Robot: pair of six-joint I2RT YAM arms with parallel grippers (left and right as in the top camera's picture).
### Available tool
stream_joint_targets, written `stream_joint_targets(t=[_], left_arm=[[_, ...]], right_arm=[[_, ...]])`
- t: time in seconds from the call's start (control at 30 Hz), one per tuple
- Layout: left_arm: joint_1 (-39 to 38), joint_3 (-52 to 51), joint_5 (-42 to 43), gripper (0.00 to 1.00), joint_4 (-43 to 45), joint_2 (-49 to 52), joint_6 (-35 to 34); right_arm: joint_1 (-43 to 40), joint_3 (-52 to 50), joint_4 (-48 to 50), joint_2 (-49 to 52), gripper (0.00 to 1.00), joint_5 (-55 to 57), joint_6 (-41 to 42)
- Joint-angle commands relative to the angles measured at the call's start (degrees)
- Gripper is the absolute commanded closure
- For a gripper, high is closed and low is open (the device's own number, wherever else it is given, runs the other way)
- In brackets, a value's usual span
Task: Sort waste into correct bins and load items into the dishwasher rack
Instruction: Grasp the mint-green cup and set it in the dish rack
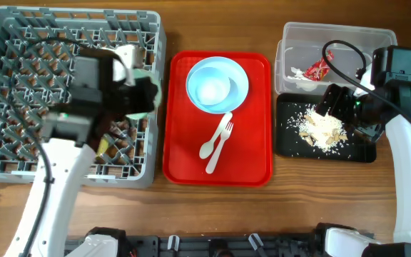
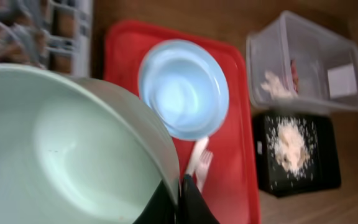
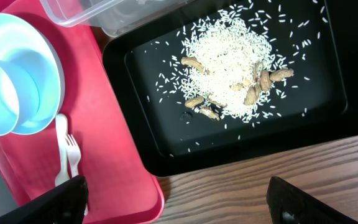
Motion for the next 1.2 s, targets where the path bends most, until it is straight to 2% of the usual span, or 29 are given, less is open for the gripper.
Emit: stream_joint_targets(t=[0.0, 0.2, 0.37, 0.63, 1.17], left_arm=[[10.19, 5.57, 12.57, 0.96, -0.55, 2.51, 5.27], [17.03, 10.99, 19.39, 0.96, -0.74, 10.01, 10.19], [21.62, 11.04, 32.09, 0.96, -0.31, 17.88, 15.19], [26.08, 11.04, 45.72, 0.96, 5.22, 27.10, 16.50], [31.85, 11.04, 46.18, 0.96, 7.58, 32.33, 16.50]], right_arm=[[-0.20, 0.24, -0.11, -1.09, 0.07, 0.66, -1.16], [-0.20, 0.24, -0.04, -1.09, 0.08, 0.66, -1.42], [-0.20, 0.24, -0.07, -1.09, 0.08, 0.63, -2.27], [-0.20, 0.24, -0.09, -1.09, 0.08, 0.63, -2.64], [-0.20, 0.24, -0.02, -1.09, 0.07, 0.63, -2.64]])
